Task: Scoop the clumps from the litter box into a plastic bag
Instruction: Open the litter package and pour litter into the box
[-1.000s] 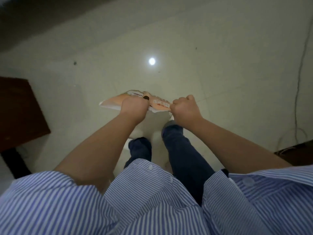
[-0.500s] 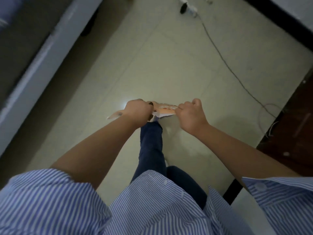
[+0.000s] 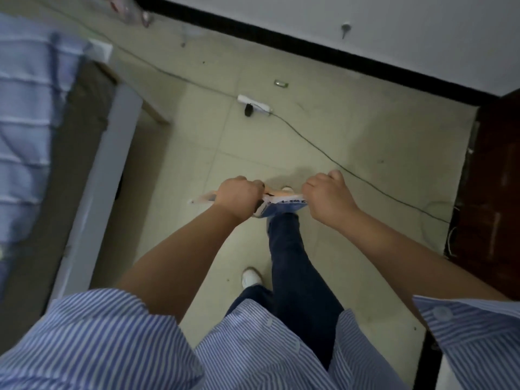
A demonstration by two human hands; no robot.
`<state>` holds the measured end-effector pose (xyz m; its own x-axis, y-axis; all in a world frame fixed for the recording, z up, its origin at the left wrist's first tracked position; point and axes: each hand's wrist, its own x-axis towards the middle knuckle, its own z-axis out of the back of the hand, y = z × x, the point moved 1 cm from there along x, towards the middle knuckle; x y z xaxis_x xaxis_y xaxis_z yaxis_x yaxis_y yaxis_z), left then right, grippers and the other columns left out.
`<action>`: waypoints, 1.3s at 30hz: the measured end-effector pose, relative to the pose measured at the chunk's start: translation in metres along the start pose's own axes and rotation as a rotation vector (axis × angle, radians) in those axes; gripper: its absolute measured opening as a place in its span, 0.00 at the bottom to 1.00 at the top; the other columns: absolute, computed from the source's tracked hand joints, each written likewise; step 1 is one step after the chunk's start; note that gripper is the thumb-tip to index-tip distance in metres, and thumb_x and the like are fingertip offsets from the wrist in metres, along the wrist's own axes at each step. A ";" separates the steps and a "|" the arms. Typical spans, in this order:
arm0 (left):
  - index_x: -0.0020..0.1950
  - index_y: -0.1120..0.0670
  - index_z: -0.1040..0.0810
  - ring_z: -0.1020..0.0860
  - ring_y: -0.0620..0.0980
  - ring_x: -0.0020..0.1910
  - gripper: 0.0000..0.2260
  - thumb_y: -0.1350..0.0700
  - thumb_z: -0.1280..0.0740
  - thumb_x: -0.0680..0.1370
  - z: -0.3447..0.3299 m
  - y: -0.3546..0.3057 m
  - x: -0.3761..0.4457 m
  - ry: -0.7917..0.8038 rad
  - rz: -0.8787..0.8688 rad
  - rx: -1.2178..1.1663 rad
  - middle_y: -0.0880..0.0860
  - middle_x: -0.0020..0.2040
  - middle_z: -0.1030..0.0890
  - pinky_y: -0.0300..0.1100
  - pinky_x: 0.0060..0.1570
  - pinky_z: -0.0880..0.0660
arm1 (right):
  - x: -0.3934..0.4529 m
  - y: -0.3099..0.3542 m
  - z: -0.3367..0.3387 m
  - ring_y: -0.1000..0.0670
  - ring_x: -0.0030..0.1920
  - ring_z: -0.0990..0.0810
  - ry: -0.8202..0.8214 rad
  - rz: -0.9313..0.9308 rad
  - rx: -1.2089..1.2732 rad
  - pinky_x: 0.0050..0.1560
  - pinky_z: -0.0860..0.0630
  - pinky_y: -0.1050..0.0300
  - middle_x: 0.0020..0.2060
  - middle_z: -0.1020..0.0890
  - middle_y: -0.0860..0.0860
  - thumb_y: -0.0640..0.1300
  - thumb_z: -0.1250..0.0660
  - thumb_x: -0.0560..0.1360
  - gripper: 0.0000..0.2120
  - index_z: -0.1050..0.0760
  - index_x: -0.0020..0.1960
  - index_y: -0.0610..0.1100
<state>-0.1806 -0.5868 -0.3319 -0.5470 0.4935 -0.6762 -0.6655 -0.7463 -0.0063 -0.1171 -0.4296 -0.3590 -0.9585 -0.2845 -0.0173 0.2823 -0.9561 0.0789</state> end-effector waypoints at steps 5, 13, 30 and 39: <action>0.68 0.56 0.32 0.25 0.56 0.58 0.17 0.56 0.42 0.80 0.080 0.055 0.085 -0.013 -0.021 -0.009 0.58 0.58 0.23 0.45 0.52 0.28 | 0.098 -0.069 0.000 0.48 0.20 0.27 0.038 -0.019 0.066 0.31 0.37 0.60 0.20 0.27 0.48 0.37 0.36 0.51 0.02 0.29 0.23 0.42; 0.68 0.56 0.31 0.25 0.57 0.57 0.16 0.54 0.43 0.81 0.172 0.167 0.213 -0.056 -0.048 -0.045 0.59 0.58 0.24 0.45 0.52 0.29 | 0.274 -0.145 0.000 0.46 0.18 0.30 0.086 -0.100 0.148 0.26 0.44 0.64 0.19 0.29 0.46 0.35 0.48 0.57 0.08 0.32 0.24 0.41; 0.59 0.58 0.26 0.21 0.53 0.50 0.11 0.61 0.42 0.79 0.212 0.307 0.550 -0.105 -0.058 0.087 0.57 0.53 0.21 0.42 0.46 0.25 | 0.527 -0.292 -0.185 0.49 0.18 0.26 0.140 -0.254 0.216 0.21 0.30 0.66 0.21 0.24 0.45 0.32 0.18 0.44 0.19 0.26 0.28 0.38; 0.62 0.56 0.29 0.24 0.55 0.53 0.14 0.54 0.37 0.78 0.207 0.309 0.638 -0.173 0.013 -0.003 0.57 0.53 0.21 0.45 0.53 0.27 | 0.564 -0.334 -0.228 0.43 0.61 0.30 0.413 -0.476 0.232 0.59 0.34 0.52 0.61 0.29 0.42 0.39 0.41 0.77 0.18 0.36 0.66 0.39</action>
<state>-0.8408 -0.4101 -0.6130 -0.6350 0.5532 -0.5392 -0.6566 -0.7542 -0.0005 -0.7433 -0.2873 -0.6223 -0.8700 0.1168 -0.4791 -0.2275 -0.9571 0.1797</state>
